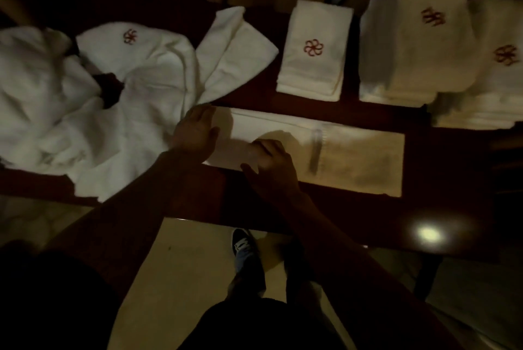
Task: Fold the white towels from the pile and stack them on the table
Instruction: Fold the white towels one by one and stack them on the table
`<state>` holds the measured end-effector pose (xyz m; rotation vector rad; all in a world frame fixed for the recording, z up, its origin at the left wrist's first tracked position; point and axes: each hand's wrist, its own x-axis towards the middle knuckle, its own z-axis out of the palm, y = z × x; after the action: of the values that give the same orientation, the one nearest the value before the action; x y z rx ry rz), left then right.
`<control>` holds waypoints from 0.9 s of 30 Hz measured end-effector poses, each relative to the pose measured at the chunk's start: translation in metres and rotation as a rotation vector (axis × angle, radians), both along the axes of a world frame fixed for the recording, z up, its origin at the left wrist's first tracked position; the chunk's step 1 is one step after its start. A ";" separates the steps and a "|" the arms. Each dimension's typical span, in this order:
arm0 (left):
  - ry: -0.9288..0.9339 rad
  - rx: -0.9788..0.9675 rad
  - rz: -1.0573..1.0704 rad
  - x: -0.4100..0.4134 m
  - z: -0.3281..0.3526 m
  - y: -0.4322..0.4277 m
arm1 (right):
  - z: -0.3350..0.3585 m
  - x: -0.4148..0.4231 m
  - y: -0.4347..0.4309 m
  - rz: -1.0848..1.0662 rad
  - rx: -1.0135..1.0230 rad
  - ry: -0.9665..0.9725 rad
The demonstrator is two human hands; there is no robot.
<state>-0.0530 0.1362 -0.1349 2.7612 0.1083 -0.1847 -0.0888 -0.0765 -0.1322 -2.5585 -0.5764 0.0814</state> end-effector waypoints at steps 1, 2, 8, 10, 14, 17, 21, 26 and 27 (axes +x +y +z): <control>0.007 -0.006 0.006 0.000 -0.001 0.009 | -0.002 -0.002 0.010 0.018 0.008 -0.010; 0.015 -0.014 0.001 0.002 -0.003 0.017 | -0.004 -0.003 0.019 0.035 0.007 -0.016; 0.018 -0.163 0.058 0.015 -0.013 0.032 | -0.015 -0.004 0.058 0.085 -0.058 0.074; 0.015 -0.183 0.077 0.016 -0.016 0.034 | -0.018 -0.004 0.067 0.059 -0.103 0.112; 0.075 -0.151 0.117 0.017 -0.021 0.034 | -0.023 -0.003 0.079 -0.007 -0.180 0.052; 0.044 -0.168 0.143 0.019 -0.023 0.031 | -0.025 -0.001 0.080 -0.028 -0.173 0.032; 0.091 -0.236 0.197 0.022 -0.016 0.027 | -0.021 0.001 0.071 -0.062 -0.080 0.012; 0.123 -0.486 0.335 0.031 0.012 0.015 | -0.008 0.002 0.058 -0.179 0.180 -0.068; 0.091 -0.529 0.364 0.033 0.019 0.009 | -0.007 0.003 0.054 -0.195 0.193 -0.083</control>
<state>-0.0199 0.1453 -0.1162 2.1632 0.5039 -0.2059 -0.0860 -0.0224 -0.1391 -2.4232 -0.3439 -0.1416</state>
